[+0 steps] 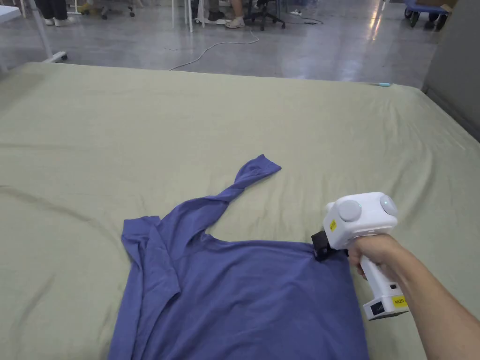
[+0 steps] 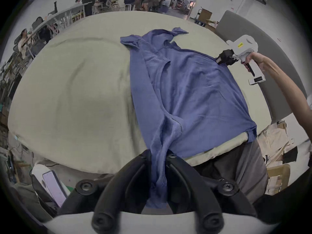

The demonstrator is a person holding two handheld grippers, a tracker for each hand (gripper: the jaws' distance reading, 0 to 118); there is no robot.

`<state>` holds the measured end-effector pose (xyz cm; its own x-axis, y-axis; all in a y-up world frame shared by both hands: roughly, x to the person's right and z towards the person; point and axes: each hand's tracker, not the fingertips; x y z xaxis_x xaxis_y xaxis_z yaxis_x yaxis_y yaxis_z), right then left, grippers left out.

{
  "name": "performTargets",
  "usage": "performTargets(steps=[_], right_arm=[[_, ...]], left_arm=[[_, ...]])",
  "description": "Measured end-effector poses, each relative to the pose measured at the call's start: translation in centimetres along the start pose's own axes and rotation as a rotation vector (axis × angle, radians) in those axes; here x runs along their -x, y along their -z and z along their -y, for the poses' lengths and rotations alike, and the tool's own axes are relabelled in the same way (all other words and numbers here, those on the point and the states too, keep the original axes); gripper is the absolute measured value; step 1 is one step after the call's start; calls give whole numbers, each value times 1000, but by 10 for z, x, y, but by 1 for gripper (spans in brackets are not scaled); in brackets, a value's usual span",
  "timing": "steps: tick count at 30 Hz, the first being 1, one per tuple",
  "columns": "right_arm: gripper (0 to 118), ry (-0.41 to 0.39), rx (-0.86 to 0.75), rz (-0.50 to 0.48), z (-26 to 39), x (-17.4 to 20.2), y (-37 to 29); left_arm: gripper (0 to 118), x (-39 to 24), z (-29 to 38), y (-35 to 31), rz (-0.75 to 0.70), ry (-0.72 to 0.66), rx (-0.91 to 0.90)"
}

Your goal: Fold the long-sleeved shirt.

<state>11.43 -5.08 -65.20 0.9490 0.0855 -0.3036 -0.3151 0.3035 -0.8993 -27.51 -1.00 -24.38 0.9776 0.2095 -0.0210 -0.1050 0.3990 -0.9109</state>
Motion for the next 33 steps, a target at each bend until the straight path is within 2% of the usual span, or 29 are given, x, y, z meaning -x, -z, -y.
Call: performTargets(steps=[1, 2, 3, 5, 7, 10, 11, 13, 16, 20, 23, 26, 27, 30, 33], right_arm=[[42, 0, -15, -6, 3, 6, -6], [18, -9, -35, -6, 5, 9, -12], [4, -23, -60, 31, 9, 12, -16], [4, -32, -69, -6, 14, 14, -25], [4, -51, -135, 14, 17, 13, -47], [4, -11, -243, -30, 7, -3, -97], [4, 5, -284, -59, 1, -11, -118], [4, 27, -381, -57, -8, -21, -172], [4, 2, -526, 56, -29, -35, -253], [4, 30, -679, 156, -70, -59, -350], [4, 103, -771, 189, -104, -85, -411], [4, 174, -862, 248, -127, -108, -464], [4, 204, -894, 241, -132, -116, -479], [4, 285, -967, 225, -143, -137, -514], [4, 316, -1024, 239, -148, -150, -537]], left_arm=[[10, 0, -1, 1, 0, 0, 1], [10, 1, 0, 0, -2, 1, 0], [10, 0, -1, 0, -3, 1, -5], [10, 1, -5, -3, 2, 5, -17], [10, 4, -13, -12, 36, 7, -81], [10, 11, -41, -31, 129, 6, -190], [10, 11, -57, -39, 127, 3, -215], [10, 12, -94, -58, 118, 18, -305], [10, 9, -160, -95, 108, 42, -476], [10, -9, -270, -149, 129, 68, -639], [10, -27, -353, -197, 102, 97, -746], [10, -42, -425, -244, 108, 49, -845], [10, -48, -448, -259, 112, 26, -883], [10, -62, -497, -294, 69, -9, -905], [10, -74, -522, -315, 61, -28, -962]])
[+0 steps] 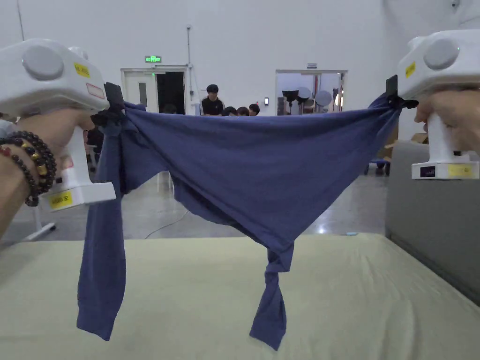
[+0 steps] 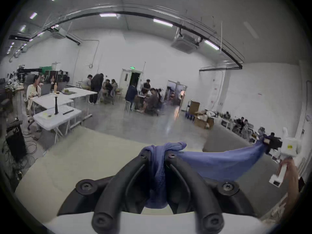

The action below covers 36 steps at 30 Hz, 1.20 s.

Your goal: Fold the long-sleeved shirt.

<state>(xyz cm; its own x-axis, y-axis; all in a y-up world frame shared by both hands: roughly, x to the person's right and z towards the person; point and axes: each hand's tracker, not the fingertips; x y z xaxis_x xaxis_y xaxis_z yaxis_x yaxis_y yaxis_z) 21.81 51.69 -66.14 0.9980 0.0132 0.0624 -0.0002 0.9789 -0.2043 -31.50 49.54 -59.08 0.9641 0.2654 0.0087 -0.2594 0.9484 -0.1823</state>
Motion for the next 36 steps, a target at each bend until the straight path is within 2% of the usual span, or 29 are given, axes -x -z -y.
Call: performTargets(steps=[4, 8, 11, 15, 19, 23, 27, 31, 36], right_arm=[[4, 1, -17, 14, -8, -8, -1], [4, -6, 12, 6, 20, -13, 9], [4, 0, 89, -18, 70, -15, 24], [4, 2, 238, -37, 170, -14, 52], [4, 68, 409, -47, 275, -16, 71], [4, 90, 486, -49, 346, -17, 71], [4, 46, 498, -71, 364, -18, 70], [4, 14, 489, -86, 366, -18, 29], [4, -151, 467, -97, 396, -13, -64]], left_arm=[[10, -11, -10, 5, -17, 9, -4], [10, -3, 19, 11, -15, -59, 26], [10, 8, 65, 23, -26, -26, 96], [10, 34, 155, 42, -53, -38, 232], [10, 63, 247, 56, -85, -55, 389], [10, 77, 302, 51, -99, -49, 426], [10, 80, 320, 37, -87, -73, 442], [10, 71, 326, 2, -115, -6, 433], [10, 65, 357, -63, -181, 133, 474]])
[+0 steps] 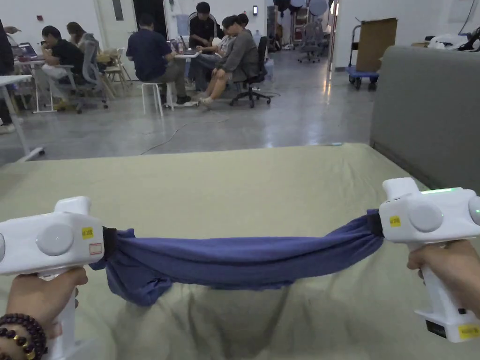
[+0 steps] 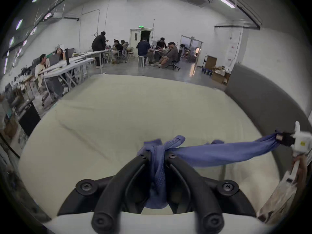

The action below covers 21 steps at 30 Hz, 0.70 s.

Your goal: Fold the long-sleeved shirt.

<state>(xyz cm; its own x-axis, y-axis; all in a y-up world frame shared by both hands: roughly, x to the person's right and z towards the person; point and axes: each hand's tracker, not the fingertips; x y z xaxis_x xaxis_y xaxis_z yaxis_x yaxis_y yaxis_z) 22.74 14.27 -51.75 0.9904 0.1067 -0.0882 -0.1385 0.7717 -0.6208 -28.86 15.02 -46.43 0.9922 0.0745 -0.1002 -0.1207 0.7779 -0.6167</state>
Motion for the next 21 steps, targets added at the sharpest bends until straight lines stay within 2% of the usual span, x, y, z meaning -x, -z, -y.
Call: performTargets(steps=[2, 4, 10, 13, 15, 19, 20, 21], right_arm=[[4, -58, 23, -3, 34, 5, -20], [4, -102, 70, -49, 72, 10, -39], [4, -226, 292, -85, 180, 16, -55], [4, -241, 401, -122, 220, 22, -44], [4, -263, 454, -82, 238, 28, -32], [4, -243, 470, -119, 243, 25, -29], [7, -225, 464, -130, 240, 20, -34], [20, -173, 444, -141, 235, 16, -41]], left_arm=[[10, 2, 34, -17, -17, 39, 27], [10, 8, 74, -35, 14, 55, 73], [10, 35, 199, -67, 102, -31, 322], [10, 42, 240, -66, 108, -17, 365], [10, 40, 252, -61, 102, -8, 368], [11, 36, 254, -60, 112, -11, 367], [18, 37, 253, -62, 117, -16, 365], [52, 36, 252, -66, 116, -18, 372]])
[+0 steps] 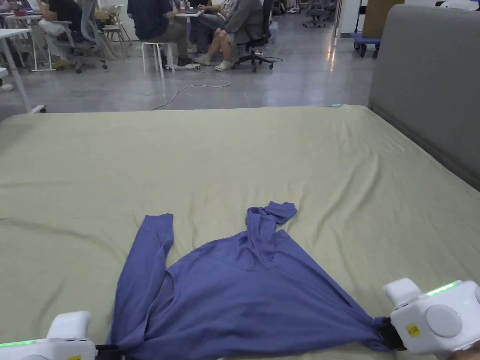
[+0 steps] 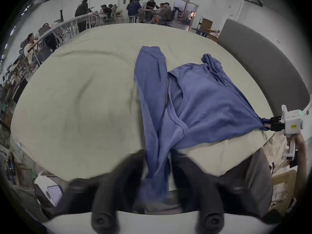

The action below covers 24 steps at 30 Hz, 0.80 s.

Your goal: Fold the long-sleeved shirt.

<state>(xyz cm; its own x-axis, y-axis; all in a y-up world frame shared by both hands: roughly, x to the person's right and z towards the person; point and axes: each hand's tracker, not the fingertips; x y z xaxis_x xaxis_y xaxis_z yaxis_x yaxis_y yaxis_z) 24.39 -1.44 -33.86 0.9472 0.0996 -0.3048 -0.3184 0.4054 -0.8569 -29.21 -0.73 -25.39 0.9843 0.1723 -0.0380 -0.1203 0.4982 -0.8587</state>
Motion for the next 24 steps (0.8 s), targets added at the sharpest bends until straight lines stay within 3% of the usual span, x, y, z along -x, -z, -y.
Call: performTargets(steps=[1, 2, 3, 4, 6, 7, 8, 9, 10, 11, 14, 17, 18, 24], right_arm=[[42, 38, -24, 0, -1, -4, -10], [69, 79, -57, 2, -3, -8, -21], [99, 107, -93, 24, -5, -11, -32], [105, 127, -127, 62, -9, -12, -42], [105, 131, -136, 102, -18, -13, -56], [105, 124, -114, 112, -21, -10, -60], [98, 116, -86, 96, -24, -11, -62], [55, 107, -117, 86, -22, -8, -64], [1, 93, -136, 80, -22, -7, -64], [0, 112, -130, 86, -23, -4, -59], [0, 118, -91, 58, -20, -7, -49], [82, 207, -53, 1, -15, -20, -29], [88, 230, -10, 10, -12, -23, -20], [87, 274, 68, 44, 1, -33, 2]], left_arm=[[92, 1, -2, -3, -3, -3, 7], [118, 2, -3, -6, -3, -2, 10], [114, 2, -9, -17, -3, 15, -102], [113, -1, 1, -25, 6, 20, -67], [113, -7, -3, -32, -31, 44, -66], [109, -10, -4, -35, -64, 62, -76], [91, -14, -21, -38, -79, 72, -110], [35, -18, -20, -42, -69, 91, -147], [0, -20, -19, -43, -63, 97, -161], [0, -24, -19, -44, -54, 85, -155], [0, -34, -16, -48, 31, 72, -154], [0, -36, -17, -47, 36, 91, -154], [0, -37, -16, -45, 37, 94, -147], [0, -39, -23, -35, 69, 93, -112]])
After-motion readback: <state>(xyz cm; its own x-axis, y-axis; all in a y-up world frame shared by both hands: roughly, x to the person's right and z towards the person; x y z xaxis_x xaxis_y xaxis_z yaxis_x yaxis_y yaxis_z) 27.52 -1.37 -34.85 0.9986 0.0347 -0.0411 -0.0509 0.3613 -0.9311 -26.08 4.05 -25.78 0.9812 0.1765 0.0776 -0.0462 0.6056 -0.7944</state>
